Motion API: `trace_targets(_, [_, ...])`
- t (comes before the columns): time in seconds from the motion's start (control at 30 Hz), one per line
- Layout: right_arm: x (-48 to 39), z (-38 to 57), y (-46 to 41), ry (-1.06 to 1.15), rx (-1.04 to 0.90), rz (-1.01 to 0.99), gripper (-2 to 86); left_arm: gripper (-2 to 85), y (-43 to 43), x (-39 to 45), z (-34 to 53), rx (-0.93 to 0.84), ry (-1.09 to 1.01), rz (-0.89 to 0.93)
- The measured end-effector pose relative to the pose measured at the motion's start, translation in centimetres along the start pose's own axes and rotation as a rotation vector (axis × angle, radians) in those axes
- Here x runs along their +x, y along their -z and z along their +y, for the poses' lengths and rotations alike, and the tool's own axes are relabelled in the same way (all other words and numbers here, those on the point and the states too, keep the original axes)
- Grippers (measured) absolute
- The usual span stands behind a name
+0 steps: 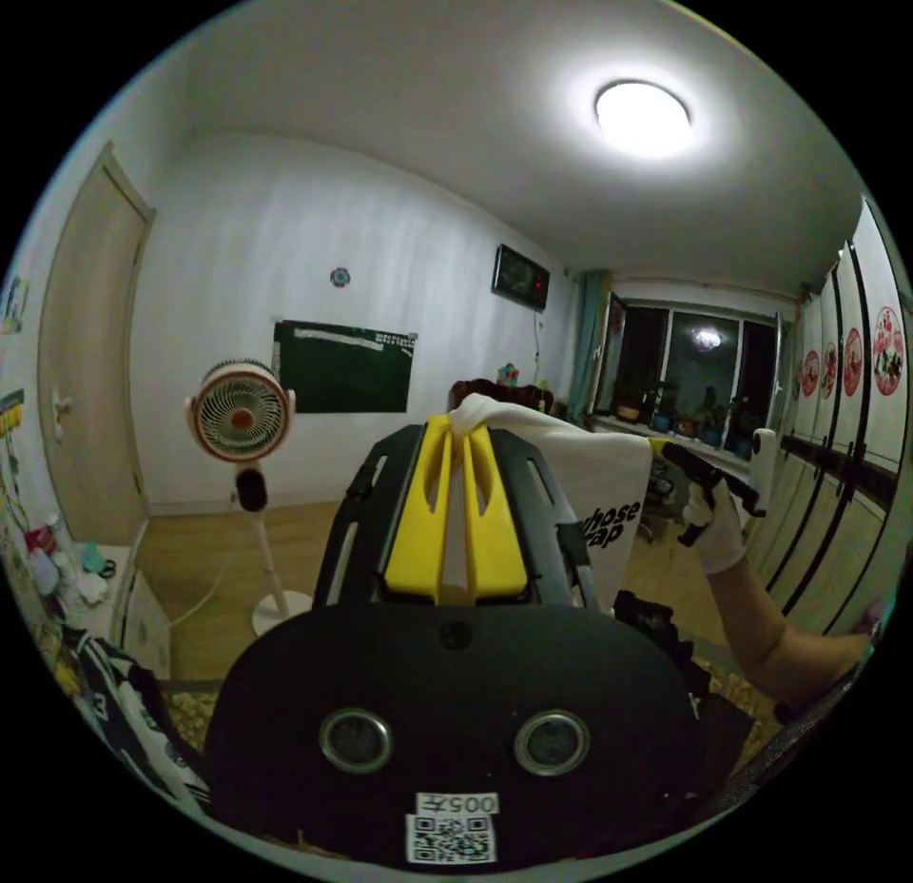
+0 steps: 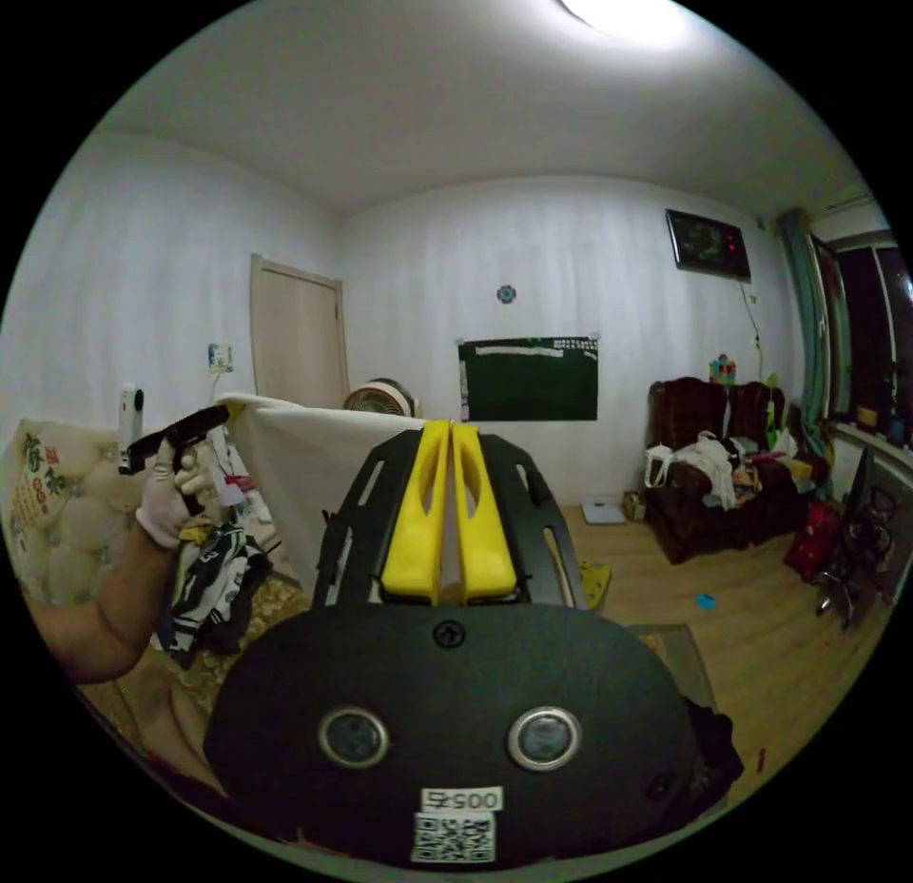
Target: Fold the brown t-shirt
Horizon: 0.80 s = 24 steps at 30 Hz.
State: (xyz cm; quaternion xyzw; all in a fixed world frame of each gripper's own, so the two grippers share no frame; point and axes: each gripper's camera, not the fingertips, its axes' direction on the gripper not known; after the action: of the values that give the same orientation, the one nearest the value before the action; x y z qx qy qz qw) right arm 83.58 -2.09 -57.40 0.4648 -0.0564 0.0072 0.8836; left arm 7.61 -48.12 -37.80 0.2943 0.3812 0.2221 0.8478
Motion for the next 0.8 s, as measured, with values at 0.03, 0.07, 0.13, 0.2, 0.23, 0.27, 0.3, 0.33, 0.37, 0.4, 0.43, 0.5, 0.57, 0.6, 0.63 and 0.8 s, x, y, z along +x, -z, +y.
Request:
trace_targets(0.03, [-1.5, 0.1, -0.1, 0.008, 0.007, -0.020, -1.3, 0.3, 1.1, -0.3, 0.0, 0.001, -0.009, -0.008])
trace_targets(0.07, [-2.9, 0.3, -0.4, 0.008, 0.006, -0.054, -1.4, 0.3, 3.2, -1.0, 0.1, -0.001, -0.029, -0.031])
trace_targets(0.13, [-5.0, 1.1, -0.7, 0.002, -0.001, -0.134, -1.4, 0.3, 6.2, -2.1, 0.7, -0.011, -0.053, -0.061])
trace_targets(0.2, [-7.5, 2.5, -1.2, 0.026, -0.020, -0.199, -1.4, 0.2, 9.7, -4.0, 2.5, -0.079, -0.088, -0.088])
trace_targets(0.23, [-9.3, 3.8, -2.0, 0.062, -0.058, -0.214, -1.4, 0.2, 10.4, -4.5, 3.3, -0.110, -0.096, -0.101])
trace_targets(0.27, [-11.1, 5.5, -3.3, 0.090, -0.113, -0.225, -1.5, 0.2, 11.5, -5.8, 5.1, -0.172, -0.107, -0.119])
trace_targets(0.3, [-11.9, 6.5, -4.1, 0.099, -0.148, -0.236, -1.5, 0.3, 12.3, -7.1, 7.5, -0.236, -0.114, -0.129])
trace_targets(0.33, [-13.4, 8.7, -6.1, 0.112, -0.237, -0.276, -1.5, 0.3, 12.6, -7.9, 8.8, -0.272, -0.112, -0.134])
trace_targets(0.37, [-14.9, 11.3, -8.6, 0.124, -0.350, -0.325, -1.4, 0.3, 12.8, -9.7, 11.8, -0.365, -0.090, -0.152])
trace_targets(0.4, [-15.6, 12.8, -10.0, 0.120, -0.410, -0.354, -1.4, 0.4, 12.8, -11.6, 15.0, -0.470, -0.049, -0.164])
trace_targets(0.43, [-16.9, 16.1, -12.9, 0.095, -0.542, -0.434, -1.3, 0.4, 12.8, -12.7, 16.7, -0.523, -0.021, -0.163])
trace_targets(0.5, [-19.1, 21.8, -17.4, 0.032, -0.780, -0.607, -1.1, 0.5, 13.0, -17.0, 23.4, -0.697, 0.134, -0.141])
trace_targets(0.57, [-21.9, 29.2, -21.9, -0.111, -1.037, -0.817, -1.0, 0.5, 13.5, -19.9, 27.9, -0.804, 0.245, -0.126])
trace_targets(0.6, [-22.5, 30.7, -22.8, -0.144, -1.083, -0.852, -1.0, 0.5, 14.0, -21.4, 30.3, -0.866, 0.300, -0.119])
trace_targets(0.63, [-23.6, 33.0, -24.4, -0.169, -1.157, -0.881, -0.9, 0.5, 14.2, -22.0, 31.4, -0.891, 0.320, -0.122])
trace_targets(0.8, [-26.3, 34.2, -30.5, 0.091, -1.145, -0.587, -0.4, 0.5, 16.9, -25.9, 36.3, -0.989, 0.403, -0.110])
